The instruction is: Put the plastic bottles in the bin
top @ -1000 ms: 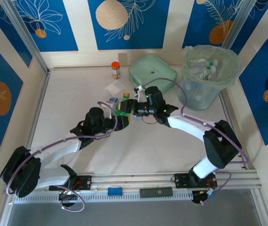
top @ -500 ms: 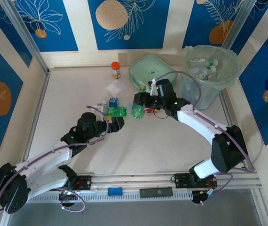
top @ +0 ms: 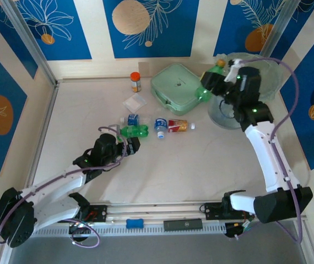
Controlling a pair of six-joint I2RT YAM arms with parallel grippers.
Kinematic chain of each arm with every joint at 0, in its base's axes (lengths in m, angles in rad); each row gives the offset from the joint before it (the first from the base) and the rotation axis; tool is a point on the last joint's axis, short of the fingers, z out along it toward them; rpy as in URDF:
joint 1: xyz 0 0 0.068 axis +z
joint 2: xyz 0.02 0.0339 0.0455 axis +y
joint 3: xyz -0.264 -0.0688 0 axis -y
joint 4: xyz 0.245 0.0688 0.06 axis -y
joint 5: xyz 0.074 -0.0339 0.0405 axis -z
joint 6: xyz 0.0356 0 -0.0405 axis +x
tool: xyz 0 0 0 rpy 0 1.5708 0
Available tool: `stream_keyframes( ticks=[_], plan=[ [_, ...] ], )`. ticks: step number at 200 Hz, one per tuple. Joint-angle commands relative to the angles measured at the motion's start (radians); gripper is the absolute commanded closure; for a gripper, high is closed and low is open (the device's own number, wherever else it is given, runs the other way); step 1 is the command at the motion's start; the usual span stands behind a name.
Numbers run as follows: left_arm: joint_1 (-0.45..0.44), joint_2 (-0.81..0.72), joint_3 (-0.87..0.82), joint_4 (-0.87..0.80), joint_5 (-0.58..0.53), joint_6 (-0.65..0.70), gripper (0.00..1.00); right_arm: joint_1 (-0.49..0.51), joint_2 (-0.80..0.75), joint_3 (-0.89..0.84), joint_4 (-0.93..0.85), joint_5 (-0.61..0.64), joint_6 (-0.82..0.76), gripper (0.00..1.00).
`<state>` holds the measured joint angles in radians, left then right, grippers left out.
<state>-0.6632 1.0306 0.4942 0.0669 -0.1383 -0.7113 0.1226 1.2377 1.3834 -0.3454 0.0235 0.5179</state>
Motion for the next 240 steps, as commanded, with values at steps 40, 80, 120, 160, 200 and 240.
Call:
stream_keyframes(
  ticks=[40, 80, 120, 160, 200, 240],
  plan=[
    [0.009, 0.057, 0.024, 0.034, 0.062, -0.015, 0.01, -0.235, 0.061, 0.152, -0.005, 0.005, 0.007, 0.51],
    [0.01, 0.042, 0.023, 0.017, 0.059, -0.005, 0.01, -0.318, 0.168, 0.23, 0.01, 0.038, 0.036, 0.52],
    [0.011, 0.014, 0.015, -0.005, 0.049, -0.003, 0.01, -0.351, 0.288, 0.295, -0.041, 0.025, 0.061, 0.52],
    [0.013, -0.02, -0.001, -0.027, 0.031, -0.002, 0.01, -0.369, 0.33, 0.259, -0.055, 0.002, 0.083, 0.51],
    [0.014, -0.03, -0.007, -0.035, 0.029, -0.005, 0.01, -0.383, 0.333, 0.207, -0.061, -0.021, 0.1, 0.49],
    [0.015, -0.029, -0.002, -0.038, 0.029, -0.007, 0.01, -0.394, 0.327, 0.199, -0.073, -0.022, 0.112, 0.28]
  ],
)
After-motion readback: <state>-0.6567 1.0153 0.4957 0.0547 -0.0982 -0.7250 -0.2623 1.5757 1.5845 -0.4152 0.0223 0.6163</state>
